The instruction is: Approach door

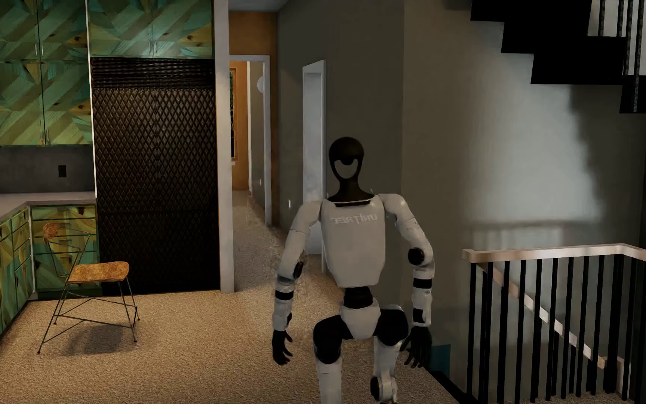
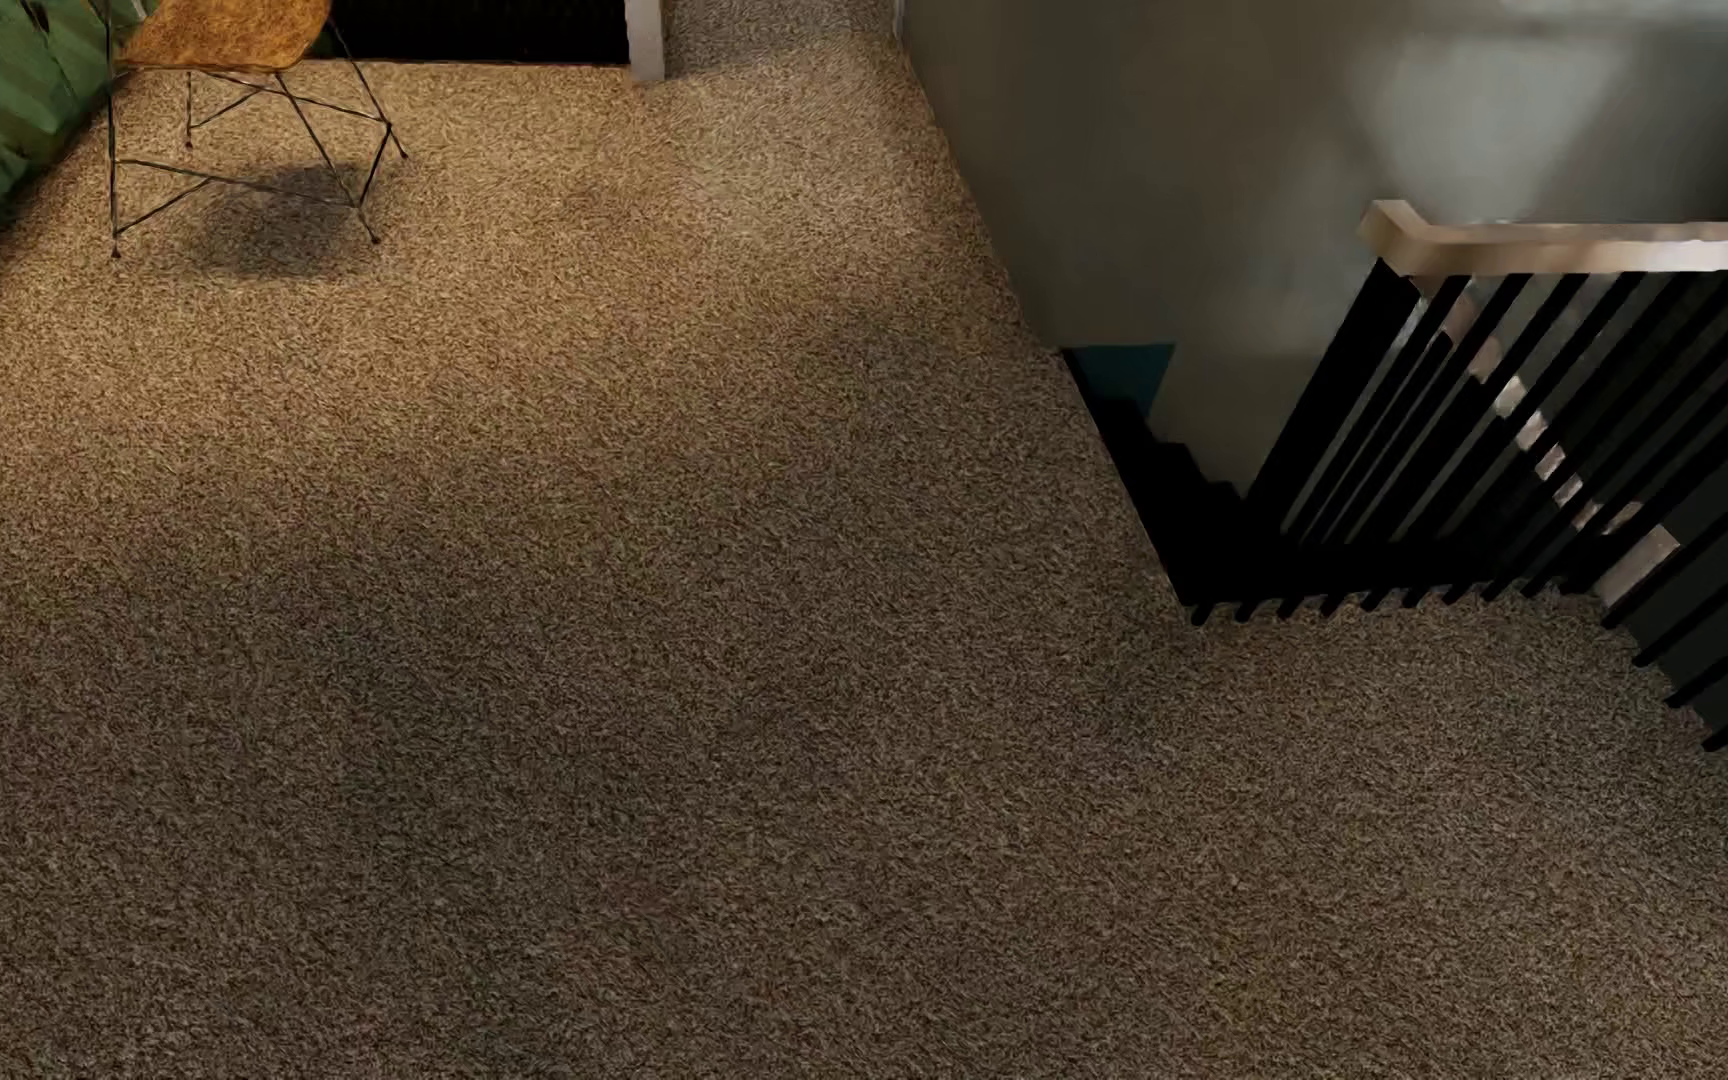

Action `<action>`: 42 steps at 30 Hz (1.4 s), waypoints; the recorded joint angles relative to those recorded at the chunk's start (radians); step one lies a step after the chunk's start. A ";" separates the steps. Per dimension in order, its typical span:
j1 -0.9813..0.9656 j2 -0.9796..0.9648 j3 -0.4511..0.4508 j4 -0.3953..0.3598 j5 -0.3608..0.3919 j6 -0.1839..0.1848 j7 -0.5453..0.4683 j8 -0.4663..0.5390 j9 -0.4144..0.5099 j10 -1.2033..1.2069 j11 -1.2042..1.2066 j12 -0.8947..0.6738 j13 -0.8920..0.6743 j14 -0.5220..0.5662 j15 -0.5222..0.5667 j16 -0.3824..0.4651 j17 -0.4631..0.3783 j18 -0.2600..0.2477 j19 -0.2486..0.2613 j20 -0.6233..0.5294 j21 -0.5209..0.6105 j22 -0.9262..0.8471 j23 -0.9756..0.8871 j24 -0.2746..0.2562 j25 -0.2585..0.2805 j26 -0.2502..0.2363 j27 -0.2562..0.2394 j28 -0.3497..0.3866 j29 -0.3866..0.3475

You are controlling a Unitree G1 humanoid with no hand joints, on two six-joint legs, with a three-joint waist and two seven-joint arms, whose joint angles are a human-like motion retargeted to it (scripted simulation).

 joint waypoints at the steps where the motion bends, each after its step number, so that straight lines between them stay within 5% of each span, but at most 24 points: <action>1: 0.042 -0.011 -0.019 -0.007 0.000 0.007 0.000 0.000 0.022 0.003 -0.170 -0.013 -0.019 -0.022 0.072 0.004 -0.001 0.000 0.000 0.078 -0.028 -0.073 -0.007 0.000 0.000 0.000 0.000 0.000 0.000; 2: 0.096 0.002 -0.031 -0.017 -0.001 0.012 0.000 0.000 0.048 -0.001 -0.335 -0.026 -0.039 -0.044 0.063 0.010 -0.004 0.000 0.000 0.128 -0.068 -0.133 -0.023 0.000 0.000 0.000 0.000 0.000 0.000; 5: 0.220 0.009 -0.041 -0.044 -0.029 0.039 0.000 0.000 0.072 -0.003 -0.561 -0.044 -0.092 -0.091 -0.330 0.019 -0.033 0.000 0.000 0.166 -0.236 -0.215 -0.105 0.000 0.000 0.000 0.000 0.000 0.000; 7: 0.273 -0.023 -0.066 -0.020 -0.012 0.059 0.000 0.000 0.052 0.016 -0.544 -0.027 -0.145 -0.060 -0.189 0.013 -0.043 0.000 0.000 0.120 -0.295 -0.156 -0.119 0.000 0.000 0.000 0.000 0.000 0.000; 9: 0.244 -0.034 -0.079 0.040 0.021 0.087 0.000 0.000 -0.006 0.117 -0.494 -0.026 -0.173 0.087 -0.083 0.003 -0.038 0.000 0.000 -0.069 -0.310 0.023 -0.100 0.000 0.000 0.000 0.000 0.000 0.000; 11: 0.063 0.055 -0.062 0.130 0.048 0.108 0.000 0.000 -0.024 0.441 -0.484 -0.029 -0.207 0.322 -0.166 -0.019 -0.043 0.000 0.000 -0.317 -0.255 0.200 -0.071 0.000 0.000 0.000 0.000 0.000 0.000; 12: -0.109 0.073 -0.033 0.163 0.077 0.118 0.000 0.000 -0.048 0.629 -0.500 -0.032 -0.246 0.314 -0.213 -0.023 -0.041 0.000 0.000 -0.399 -0.217 0.220 -0.052 0.000 0.000 0.000 0.000 0.000 0.000; 14: -0.211 0.282 0.066 0.140 0.057 0.083 0.000 0.000 0.012 0.809 -0.547 0.040 -0.244 0.123 -0.351 -0.030 -0.045 0.000 0.000 -0.364 -0.232 0.169 -0.068 0.000 0.000 0.000 0.000 0.000 0.000; 17: -0.336 0.515 0.154 0.072 -0.004 0.043 0.000 0.000 0.058 0.572 -0.561 0.138 -0.196 -0.011 -0.550 -0.057 -0.076 0.000 0.000 -0.273 -0.287 0.122 -0.135 0.000 0.000 0.000 0.000 0.000 0.000; 21: -0.333 0.689 0.159 0.033 -0.003 0.041 0.000 0.000 0.081 -0.030 -0.555 0.125 -0.185 0.151 -0.617 -0.062 -0.079 0.000 0.000 -0.342 -0.266 0.126 -0.123 0.000 0.000 0.000 0.000 0.000 0.000; 24: -0.371 0.811 0.178 0.033 -0.037 0.020 0.000 0.000 0.069 0.094 -0.576 0.119 -0.118 0.177 -0.541 -0.040 -0.056 0.000 0.000 -0.289 -0.214 0.123 -0.103 0.000 0.000 0.000 0.000 0.000 0.000; 27: -0.283 0.628 0.217 0.012 -0.108 -0.043 0.000 0.000 0.031 0.169 -0.307 0.075 -0.042 0.073 -0.106 0.000 -0.008 0.000 0.000 -0.244 -0.159 0.159 -0.108 0.000 0.000 0.000 0.000 0.000 0.000; 28: -0.260 0.470 0.193 0.002 -0.100 -0.053 0.000 0.000 0.009 0.154 -0.095 0.046 -0.037 0.030 -0.052 0.007 -0.014 0.000 0.000 -0.224 -0.142 0.162 -0.145 0.000 0.000 0.000 0.000 0.000 0.000; 31: -0.118 0.133 0.045 -0.017 -0.043 -0.019 0.000 0.000 -0.013 0.057 0.201 -0.015 -0.024 -0.009 -0.134 0.022 -0.018 0.000 0.000 -0.093 -0.137 0.089 -0.155 0.000 0.000 0.000 0.000 0.000 0.000; 35: 0.123 0.019 -0.032 -0.045 0.003 0.020 0.000 0.000 0.032 -0.013 -0.380 -0.031 -0.022 -0.059 0.005 0.039 -0.027 0.000 0.000 0.137 -0.113 -0.135 -0.111 0.000 0.000 0.000 0.000 0.000 0.000; 36: 0.171 0.028 -0.037 -0.066 -0.003 0.018 0.000 0.000 0.037 -0.023 -0.536 -0.032 -0.022 -0.078 -0.118 0.040 -0.029 0.000 0.000 0.153 -0.120 -0.162 -0.107 0.000 0.000 0.000 0.000 0.000 0.000; 37: 0.215 0.027 -0.040 -0.078 -0.012 0.020 0.000 0.000 0.037 -0.025 -0.578 -0.029 -0.021 -0.093 -0.314 0.037 -0.034 0.000 0.000 0.152 -0.128 -0.172 -0.105 0.000 0.000 0.000 0.000 0.000 0.000; 38: 0.246 -0.017 -0.031 -0.082 -0.016 0.029 0.000 0.000 0.035 -0.017 -0.576 -0.023 -0.030 -0.100 -0.322 0.027 -0.040 0.000 0.000 0.140 -0.134 -0.167 -0.101 0.000 0.000 0.000 0.000 0.000 0.000; 40: 0.288 -0.039 -0.064 -0.047 -0.007 0.057 0.000 0.000 0.011 0.015 -0.531 0.016 -0.065 -0.046 -0.131 0.003 -0.042 0.000 0.000 0.060 -0.123 -0.106 -0.066 0.000 0.000 0.000 0.000 0.000 0.000; 42: 0.195 -0.041 -0.045 0.029 0.022 0.095 0.000 0.000 -0.045 0.217 -0.473 0.052 -0.079 0.175 -0.072 -0.018 -0.034 0.000 0.000 -0.146 -0.119 0.016 -0.029 0.000 0.000 0.000 0.000 0.000 0.000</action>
